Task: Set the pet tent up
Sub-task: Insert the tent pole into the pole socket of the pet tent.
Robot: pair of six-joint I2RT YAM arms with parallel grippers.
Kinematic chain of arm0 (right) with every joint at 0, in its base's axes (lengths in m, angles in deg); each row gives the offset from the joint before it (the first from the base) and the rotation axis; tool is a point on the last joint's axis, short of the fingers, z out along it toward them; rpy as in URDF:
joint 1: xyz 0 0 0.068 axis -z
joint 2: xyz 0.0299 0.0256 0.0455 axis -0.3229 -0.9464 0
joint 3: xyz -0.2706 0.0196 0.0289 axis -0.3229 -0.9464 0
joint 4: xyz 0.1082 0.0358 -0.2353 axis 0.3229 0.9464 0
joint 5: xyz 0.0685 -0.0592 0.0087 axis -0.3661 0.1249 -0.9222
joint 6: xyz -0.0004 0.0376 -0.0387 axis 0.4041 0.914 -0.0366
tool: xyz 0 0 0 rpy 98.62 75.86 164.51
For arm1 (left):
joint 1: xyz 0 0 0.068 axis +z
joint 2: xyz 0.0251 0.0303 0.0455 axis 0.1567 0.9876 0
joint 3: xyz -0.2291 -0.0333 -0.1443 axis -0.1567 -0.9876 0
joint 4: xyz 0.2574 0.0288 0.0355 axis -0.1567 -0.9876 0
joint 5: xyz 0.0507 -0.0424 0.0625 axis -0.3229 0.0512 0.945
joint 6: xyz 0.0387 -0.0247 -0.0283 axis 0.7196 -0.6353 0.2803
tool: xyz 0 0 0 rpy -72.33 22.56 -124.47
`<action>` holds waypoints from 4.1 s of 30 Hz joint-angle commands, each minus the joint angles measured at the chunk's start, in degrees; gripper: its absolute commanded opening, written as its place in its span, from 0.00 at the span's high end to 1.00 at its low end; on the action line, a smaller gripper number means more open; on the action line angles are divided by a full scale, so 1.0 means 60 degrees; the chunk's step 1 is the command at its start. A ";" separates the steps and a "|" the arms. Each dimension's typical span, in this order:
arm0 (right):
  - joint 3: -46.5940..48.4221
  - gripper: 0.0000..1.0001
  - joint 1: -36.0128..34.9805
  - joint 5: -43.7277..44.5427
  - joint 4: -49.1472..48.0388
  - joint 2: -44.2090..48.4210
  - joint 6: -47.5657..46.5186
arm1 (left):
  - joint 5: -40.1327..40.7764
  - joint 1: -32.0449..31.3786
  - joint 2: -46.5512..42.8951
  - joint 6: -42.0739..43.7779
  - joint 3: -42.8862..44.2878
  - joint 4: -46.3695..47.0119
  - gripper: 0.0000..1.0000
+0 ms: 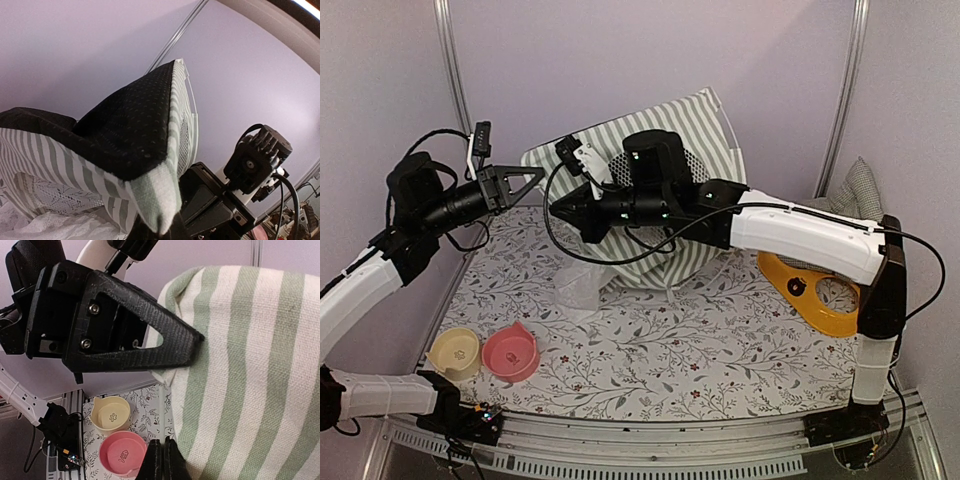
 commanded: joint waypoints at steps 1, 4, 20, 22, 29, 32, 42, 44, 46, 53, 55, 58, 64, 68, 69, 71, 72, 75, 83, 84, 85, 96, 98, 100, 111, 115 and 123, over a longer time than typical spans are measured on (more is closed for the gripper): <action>0.0064 1.00 0.0537 0.0597 -0.0024 0.0347 0.0472 | -0.0658 0.0072 -0.0344 0.0190 -0.0043 0.0794 1.00; 0.0219 1.00 0.0555 0.0628 0.0052 0.0245 0.0555 | -0.0736 0.0071 -0.0422 0.0199 -0.0085 0.0823 1.00; 0.0271 1.00 0.0340 -0.0483 0.0506 -0.0014 0.0315 | -0.0179 0.0136 -0.0295 0.0249 -0.0037 0.0954 1.00; 0.0145 1.00 0.0333 -0.0505 0.0439 0.0089 0.0303 | -0.0202 0.0144 -0.0212 0.0230 -0.0062 0.1017 1.00; 0.0275 1.00 0.0288 -0.0547 0.0600 0.0015 0.0185 | -0.0375 0.0195 -0.0076 0.0063 -0.0248 0.1397 1.00; 0.0328 1.00 0.0338 -0.0336 0.0500 0.0051 0.0310 | -0.0596 0.0180 -0.0110 0.0053 -0.0344 0.1549 1.00; 0.0673 1.00 0.0478 -0.0526 0.0252 -0.0054 0.0613 | -0.1002 0.0173 -0.0296 0.0142 -0.0643 0.1659 1.00; 0.0688 1.00 0.0490 -0.0479 0.0284 -0.0072 0.0618 | -0.0999 0.0173 -0.0353 0.0085 -0.0727 0.1765 1.00; 0.0643 1.00 0.0493 -0.0428 0.0299 -0.0058 0.0647 | -0.1028 0.0174 -0.0364 0.0096 -0.0716 0.1749 1.00; 0.0642 1.00 0.0516 -0.0483 0.0519 -0.0192 0.0654 | -0.0833 0.0185 -0.0436 -0.0141 -0.0526 0.1678 1.00; 0.0607 1.00 0.0516 -0.0466 0.0590 -0.0217 0.0661 | -0.0738 0.0189 -0.0444 -0.0306 -0.0416 0.1639 1.00; 0.0559 1.00 0.0513 -0.0433 0.0608 -0.0211 0.0664 | -0.0736 0.0188 -0.0458 -0.0517 -0.0381 0.1722 1.00; 0.0599 1.00 0.0521 -0.0485 0.0670 -0.0298 0.0632 | -0.0570 0.0188 -0.0449 -0.0854 -0.0364 0.1658 1.00; 0.0604 1.00 0.0519 -0.0510 0.0734 -0.0354 0.0647 | -0.0548 0.0188 -0.0434 -0.1086 -0.0384 0.1765 1.00; 0.0611 1.00 0.0516 -0.0502 0.0749 -0.0364 0.0647 | -0.0521 0.0188 -0.0439 -0.1133 -0.0372 0.1749 1.00; 0.0611 1.00 0.0511 -0.0423 0.0778 -0.0362 0.0654 | -0.0600 0.0188 -0.0415 -0.1180 -0.0326 0.1821 1.00; 0.0608 1.00 0.0512 -0.0385 0.0786 -0.0352 0.0661 | -0.0640 0.0188 -0.0398 -0.1202 -0.0308 0.1870 1.00; 0.0641 1.00 0.0510 -0.0293 0.0771 -0.0350 0.0687 | -0.0735 0.0187 -0.0406 -0.1182 -0.0304 0.1918 1.00; 0.0591 1.00 0.0495 -0.0891 0.0678 -0.0237 0.0619 | -0.0326 0.0237 -0.0678 -0.0310 -0.0379 0.1066 1.00; 0.0562 1.00 0.0451 -0.0985 0.0687 -0.0223 0.0510 | -0.0270 0.0254 -0.0665 -0.0256 -0.0379 0.1021 1.00; 0.0518 1.00 0.0392 -0.1066 0.0685 -0.0199 0.0419 | -0.0199 0.0286 -0.0666 -0.0211 -0.0379 0.0978 1.00; -0.0014 1.00 0.0363 -0.1031 0.0326 0.0162 0.0525 | -0.0921 0.0315 -0.0801 0.0449 -0.0656 0.1150 1.00; -0.0052 1.00 0.0362 -0.1147 0.0262 0.0188 0.0577 | -0.1042 0.0317 -0.0923 0.0544 -0.0846 0.1187 1.00; -0.0063 1.00 0.0361 -0.1243 0.0232 0.0213 0.0602 | -0.1078 0.0318 -0.1062 0.0600 -0.1056 0.1225 1.00; -0.0574 1.00 0.0361 -0.1822 0.0081 0.0499 0.0500 | -0.1334 0.0318 -0.1335 0.1020 -0.1461 0.1319 1.00; -0.0525 1.00 0.0361 -0.1807 0.0036 0.0488 0.0507 | -0.1497 0.0319 -0.1350 0.1005 -0.1604 0.1437 1.00; -0.0124 1.00 0.0361 -0.1827 0.0077 0.0237 0.0627 | -0.1687 0.0320 -0.1355 0.0796 -0.1782 0.1712 1.00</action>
